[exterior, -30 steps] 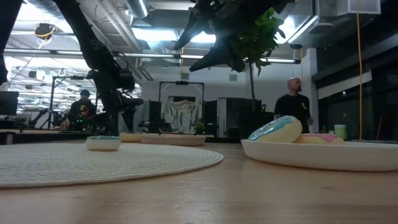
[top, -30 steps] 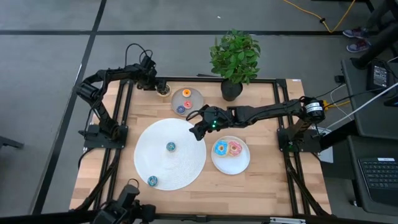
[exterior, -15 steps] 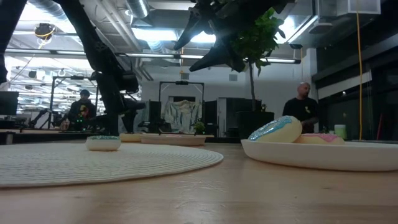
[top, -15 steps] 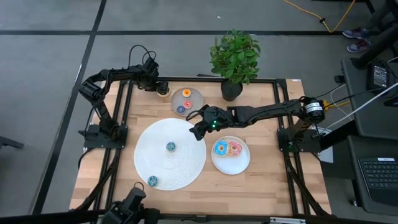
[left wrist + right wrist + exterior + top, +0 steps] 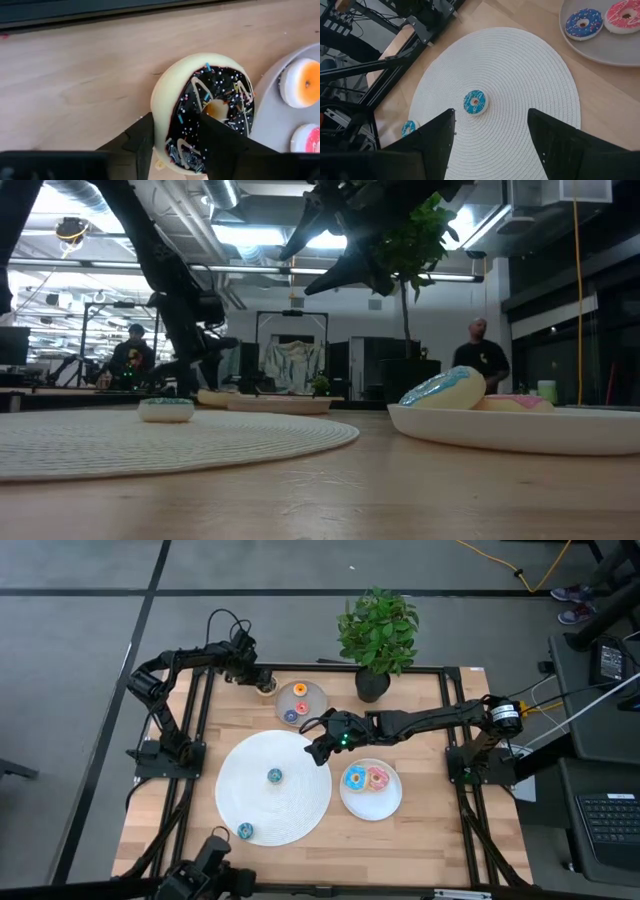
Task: Pick & Place donuts
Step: Put the large black donut on the white plate
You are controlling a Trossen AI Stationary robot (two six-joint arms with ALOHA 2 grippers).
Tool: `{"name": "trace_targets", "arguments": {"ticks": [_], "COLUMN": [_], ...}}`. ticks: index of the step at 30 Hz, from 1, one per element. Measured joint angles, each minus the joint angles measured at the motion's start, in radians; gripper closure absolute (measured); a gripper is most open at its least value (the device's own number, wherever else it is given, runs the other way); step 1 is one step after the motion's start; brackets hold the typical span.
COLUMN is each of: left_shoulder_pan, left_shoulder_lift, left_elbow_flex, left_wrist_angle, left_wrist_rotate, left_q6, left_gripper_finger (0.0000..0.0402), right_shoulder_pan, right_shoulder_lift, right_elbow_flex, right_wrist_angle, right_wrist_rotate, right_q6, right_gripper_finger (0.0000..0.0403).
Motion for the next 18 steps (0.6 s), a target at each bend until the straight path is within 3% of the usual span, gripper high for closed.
{"name": "trace_targets", "arguments": {"ticks": [11, 18], "left_shoulder_pan": [0.001, 0.001], "left_shoulder_lift": [-0.007, -0.096], "left_elbow_flex": [0.030, 0.030], "left_wrist_angle": [-0.096, -0.119], "left_wrist_rotate": [0.065, 0.111], "left_q6": [0.015, 0.018], "left_gripper_finger": [0.0296, 0.0297], "right_shoulder_pan": [-0.002, -0.020], "right_shoulder_lift": [0.000, 0.000], "right_elbow_flex": [0.000, 0.000], "right_wrist_angle": [0.093, 0.130], "right_wrist_rotate": [0.010, 0.018], "right_q6": [0.008, 0.029], "right_gripper_finger": [0.0152, 0.0152]}}
